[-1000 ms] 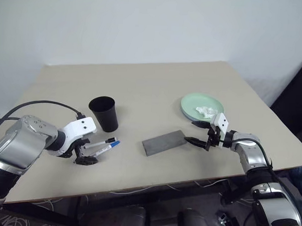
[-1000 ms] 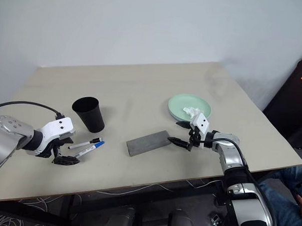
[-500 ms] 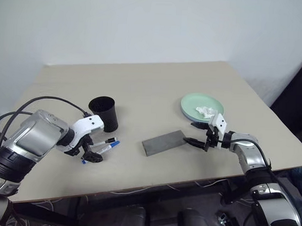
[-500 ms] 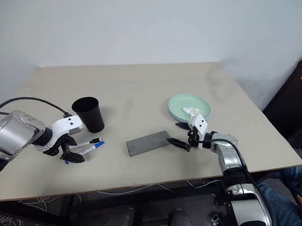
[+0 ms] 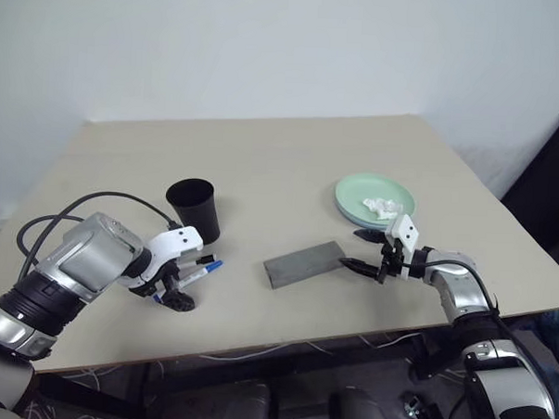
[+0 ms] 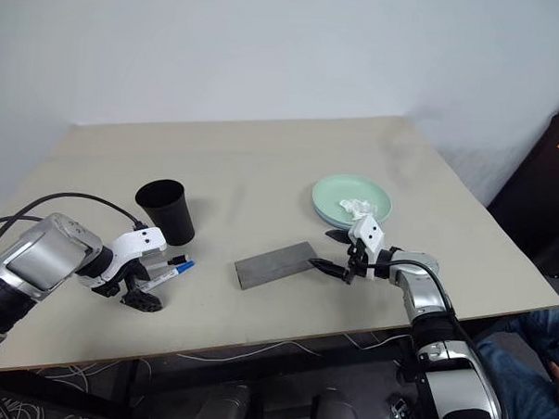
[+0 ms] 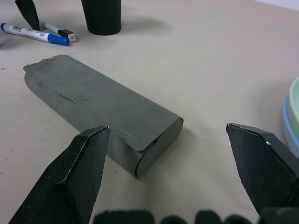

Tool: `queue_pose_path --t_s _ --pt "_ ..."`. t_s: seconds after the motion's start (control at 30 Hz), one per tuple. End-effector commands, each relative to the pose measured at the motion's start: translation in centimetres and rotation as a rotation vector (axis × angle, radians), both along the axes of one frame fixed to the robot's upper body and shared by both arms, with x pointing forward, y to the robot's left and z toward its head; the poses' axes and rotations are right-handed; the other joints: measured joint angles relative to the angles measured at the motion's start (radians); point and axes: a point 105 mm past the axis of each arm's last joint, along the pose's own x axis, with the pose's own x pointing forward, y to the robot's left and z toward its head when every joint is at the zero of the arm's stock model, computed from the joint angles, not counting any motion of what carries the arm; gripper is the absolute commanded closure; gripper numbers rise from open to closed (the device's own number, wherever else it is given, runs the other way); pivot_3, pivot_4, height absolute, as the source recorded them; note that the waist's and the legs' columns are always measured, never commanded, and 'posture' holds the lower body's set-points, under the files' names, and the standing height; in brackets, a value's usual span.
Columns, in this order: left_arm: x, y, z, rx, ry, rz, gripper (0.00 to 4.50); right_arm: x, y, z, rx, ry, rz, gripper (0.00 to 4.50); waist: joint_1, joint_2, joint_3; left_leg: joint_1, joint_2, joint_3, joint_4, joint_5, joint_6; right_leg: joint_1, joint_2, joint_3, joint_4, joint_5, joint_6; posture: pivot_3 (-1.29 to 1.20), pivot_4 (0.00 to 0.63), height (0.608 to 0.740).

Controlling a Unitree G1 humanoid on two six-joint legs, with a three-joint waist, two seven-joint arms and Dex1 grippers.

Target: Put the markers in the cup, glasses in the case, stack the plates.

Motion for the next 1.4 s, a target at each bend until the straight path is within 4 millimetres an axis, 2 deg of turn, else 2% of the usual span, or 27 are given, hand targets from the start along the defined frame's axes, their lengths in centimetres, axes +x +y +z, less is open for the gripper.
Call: queue_pose_path --t_s 0.03,0.1,0.2,0.43,0.6,0.8,0.87,0.9,1.0,1.07,1.13,1.3,1.4 --pt "0.2 -0.4 0.1 0.003 -0.011 -0.034 0.38 0.6 -0.1 1.6 0.009 -0.068 0.002 0.16 0.0 0.0 0.0 0.0 0.0 0.0 0.0 0.0 0.0 0.0 0.0 0.0 0.0 0.0 0.0 0.0 0.0 0.738" --pt "0.2 -0.4 0.0 0.005 -0.01 -0.038 0.91 0.6 -0.2 1.6 0.008 -0.068 0.001 0.16 0.0 0.0 0.0 0.0 0.0 -0.001 0.0 0.0 0.0 0.0 0.0 -0.001 0.0 0.001 -0.001 0.0 0.0 0.738" --pt "0.1 -0.4 -0.1 0.008 -0.01 -0.04 2.04 0.6 -0.2 1.5 0.008 -0.068 0.0 0.16 0.0 0.0 0.0 0.0 0.0 -0.003 0.0 0.0 0.0 0.0 0.0 -0.001 0.0 0.001 -0.001 0.0 0.0 0.738" --pt "0.2 -0.6 0.1 0.002 -0.024 -0.053 4.36 0.7 -0.1 1.6 0.008 -0.07 0.001 0.16 0.0 0.0 0.0 0.0 -0.002 -0.004 0.001 0.0 0.0 0.0 0.001 0.002 -0.002 0.0 0.0 0.0 0.0 0.738" --pt "0.4 -1.1 0.6 -0.012 -0.07 -0.103 4.42 0.8 -0.1 1.6 0.008 -0.071 0.003 0.16 0.0 0.0 0.0 0.0 -0.002 -0.004 0.001 0.0 0.0 0.0 0.0 0.002 -0.002 -0.001 0.001 0.0 0.0 0.738" --pt "-0.7 -8.3 5.3 -0.371 -0.262 -0.402 4.42 0.9 -0.3 1.6 -0.001 -0.076 -0.001 0.16 -0.001 -0.001 0.0 -0.001 0.001 -0.005 0.002 0.0 0.0 0.0 -0.001 0.002 -0.002 0.0 0.001 0.0 0.0 0.738" --pt "-0.2 -9.3 6.3 -0.444 -0.342 -0.407 4.42 1.0 -0.3 1.7 -0.001 -0.079 -0.004 0.16 -0.001 -0.001 0.0 -0.001 0.001 -0.005 0.002 0.0 0.0 0.0 -0.001 0.002 -0.002 0.0 0.001 0.0 0.0 0.738" --pt "0.7 -9.6 6.8 -0.47 -0.412 -0.386 4.42 1.0 -0.3 1.8 -0.001 -0.081 -0.004 0.16 -0.001 -0.001 0.0 -0.001 0.0 -0.005 0.002 0.0 0.0 0.0 0.0 0.002 -0.001 0.0 0.0 0.0 0.0 0.738" --pt "2.6 -9.9 7.7 -0.512 -0.541 -0.321 4.42 1.1 -0.2 1.8 -0.001 -0.084 -0.005 0.16 -0.001 -0.001 0.0 0.0 -0.002 -0.005 0.002 0.0 0.0 0.001 0.002 0.002 -0.001 0.0 0.0 0.0 0.0 0.738" --pt "5.9 -9.7 10.7 -0.61 -0.765 -0.169 4.42 1.1 -0.2 1.8 -0.004 -0.086 -0.005 0.16 0.0 -0.001 0.0 0.001 -0.002 -0.005 0.003 0.001 -0.001 0.002 0.004 0.001 0.0 0.0 0.0 0.0 0.0 0.738" --pt "7.7 -9.1 12.0 -0.633 -0.883 -0.077 4.42 1.1 -0.3 1.8 -0.006 -0.088 -0.006 0.16 0.0 -0.002 0.0 0.0 -0.002 -0.006 0.006 0.002 -0.002 0.004 0.005 -0.003 0.0 0.001 -0.001 0.0 0.0 0.738" --pt "10.0 -7.3 14.2 -0.585 -1.148 0.015 4.42 1.3 -0.2 2.0 -0.009 -0.096 -0.007 0.16 -0.004 -0.001 0.0 0.0 -0.001 -0.005 0.007 0.003 -0.003 0.004 0.008 -0.002 0.001 0.002 -0.002 0.0 0.0 0.738" --pt "11.0 -6.2 14.5 -0.558 -1.222 0.092 4.42 1.4 -0.2 2.0 -0.009 -0.098 -0.007 0.16 -0.002 -0.001 0.0 0.0 -0.001 -0.006 0.007 0.003 -0.004 0.004 0.008 -0.002 0.0 0.003 -0.002 0.0 0.0 0.738"
